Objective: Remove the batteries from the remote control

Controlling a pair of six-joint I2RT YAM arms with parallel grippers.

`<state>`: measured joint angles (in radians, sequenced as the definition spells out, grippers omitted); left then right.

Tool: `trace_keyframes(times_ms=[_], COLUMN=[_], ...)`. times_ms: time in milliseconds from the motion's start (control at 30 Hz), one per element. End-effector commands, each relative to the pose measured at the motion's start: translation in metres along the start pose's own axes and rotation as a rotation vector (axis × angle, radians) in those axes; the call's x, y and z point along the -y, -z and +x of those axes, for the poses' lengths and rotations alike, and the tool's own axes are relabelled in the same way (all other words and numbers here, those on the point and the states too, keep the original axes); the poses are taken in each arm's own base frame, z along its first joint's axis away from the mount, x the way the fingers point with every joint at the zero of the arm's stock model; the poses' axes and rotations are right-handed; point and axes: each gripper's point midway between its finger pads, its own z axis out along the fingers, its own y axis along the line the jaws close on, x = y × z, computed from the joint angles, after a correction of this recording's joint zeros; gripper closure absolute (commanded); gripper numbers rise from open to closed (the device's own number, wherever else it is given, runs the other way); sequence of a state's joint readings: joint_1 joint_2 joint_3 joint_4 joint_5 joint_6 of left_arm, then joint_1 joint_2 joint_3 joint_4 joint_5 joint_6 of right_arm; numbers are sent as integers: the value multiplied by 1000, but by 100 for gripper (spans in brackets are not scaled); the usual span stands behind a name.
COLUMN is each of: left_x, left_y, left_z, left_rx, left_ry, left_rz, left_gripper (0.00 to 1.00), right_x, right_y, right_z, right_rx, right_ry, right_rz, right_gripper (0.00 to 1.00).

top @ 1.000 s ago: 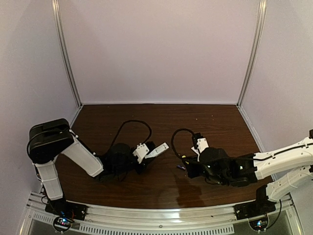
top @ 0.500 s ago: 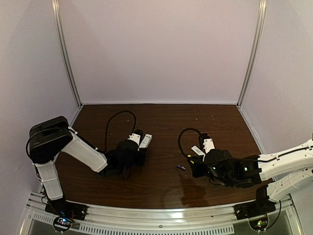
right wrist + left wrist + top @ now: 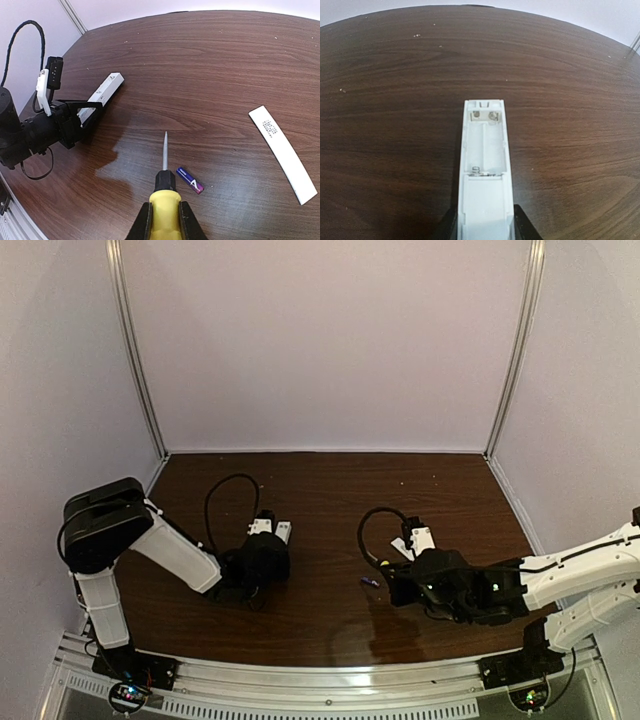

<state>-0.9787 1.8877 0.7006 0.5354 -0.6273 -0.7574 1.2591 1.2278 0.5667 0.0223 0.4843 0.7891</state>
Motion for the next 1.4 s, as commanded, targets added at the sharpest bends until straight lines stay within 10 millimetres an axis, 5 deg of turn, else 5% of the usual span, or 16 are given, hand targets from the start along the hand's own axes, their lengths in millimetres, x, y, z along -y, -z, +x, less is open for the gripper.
trace_keyframes(times_ms=[0,367,833,1167,1367], left_x=[-9,-9,5,21,31], left_y=[-5,-6,-1,37,62], left_z=[8,11,4,-34,-39], left_rx=[4,-10,-5,178,293], left_ry=[27,18,-55,-262,-461], left_rz=[-49,-49,32,217,342], left_gripper=[81,65,10,3,3], right_x=[-5,-9,-3,2,-7], right_y=[-1,-3,2,20,31], right_z=[-10,-13,-12,-17,-8], right_rx=[23,30,21,-3,-73], right_ry=[3,8,25,77,110], right_rz=[14,19,30,4,-88], right_gripper=[100,100,100,100,100])
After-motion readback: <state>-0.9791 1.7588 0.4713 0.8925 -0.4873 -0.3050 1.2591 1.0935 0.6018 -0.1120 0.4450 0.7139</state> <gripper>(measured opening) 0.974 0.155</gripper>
